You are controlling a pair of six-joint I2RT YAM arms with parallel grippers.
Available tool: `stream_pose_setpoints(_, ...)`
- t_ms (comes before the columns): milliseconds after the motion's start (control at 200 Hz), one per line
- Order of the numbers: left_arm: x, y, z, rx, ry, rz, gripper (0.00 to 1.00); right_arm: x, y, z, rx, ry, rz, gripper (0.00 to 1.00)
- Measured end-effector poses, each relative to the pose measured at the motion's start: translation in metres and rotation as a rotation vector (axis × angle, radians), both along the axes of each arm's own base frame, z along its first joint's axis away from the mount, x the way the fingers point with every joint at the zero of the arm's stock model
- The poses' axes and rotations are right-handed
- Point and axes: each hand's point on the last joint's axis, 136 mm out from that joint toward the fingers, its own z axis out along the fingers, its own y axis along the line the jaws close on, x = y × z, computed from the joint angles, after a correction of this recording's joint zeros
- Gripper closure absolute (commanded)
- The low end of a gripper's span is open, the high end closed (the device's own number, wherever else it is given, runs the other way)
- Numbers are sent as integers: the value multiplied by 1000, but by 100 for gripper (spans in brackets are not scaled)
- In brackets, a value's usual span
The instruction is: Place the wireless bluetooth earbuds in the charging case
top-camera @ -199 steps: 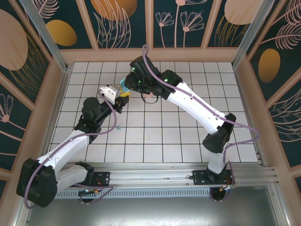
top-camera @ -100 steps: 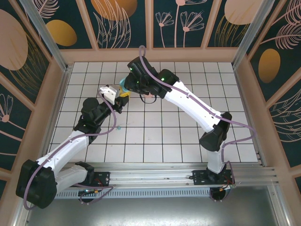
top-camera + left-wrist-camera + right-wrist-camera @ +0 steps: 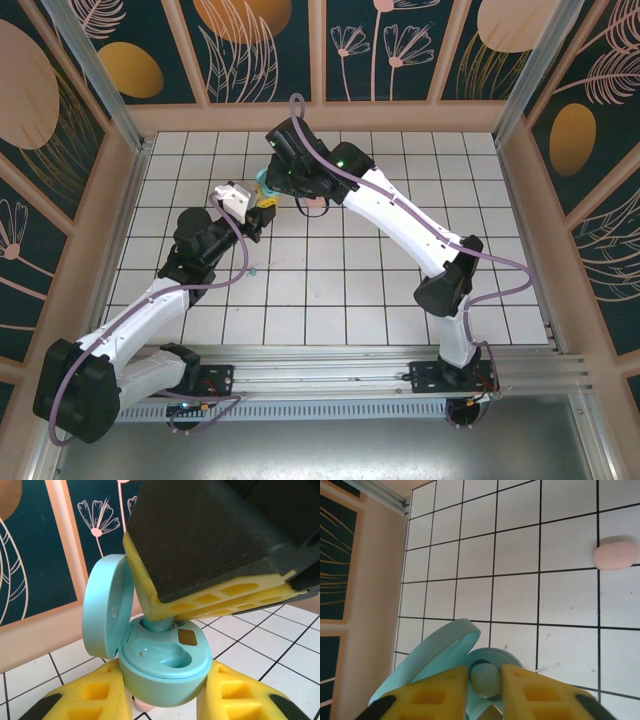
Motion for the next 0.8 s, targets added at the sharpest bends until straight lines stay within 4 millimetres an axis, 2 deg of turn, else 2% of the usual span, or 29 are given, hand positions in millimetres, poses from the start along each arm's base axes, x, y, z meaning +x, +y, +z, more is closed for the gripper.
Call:
stream_pose_setpoints(170, -1, -1, -4, 14, 9, -9, 82, 0, -3, -4, -40, -8, 16, 92)
stream_pose_setpoints(375, -7, -6, -9, 40, 9, -50, 81, -3, -6, -7, -95, -25, 74, 98)
stream_pose_setpoints(575, -17, -15, -14, 66, 10, -132, 81, -13, -20, -13, -116, -8, 159, 100)
stream_pose_setpoints(801, -31, -26, -9, 65, -15, -233, 81, -30, -36, -6, -53, 17, 249, 100)
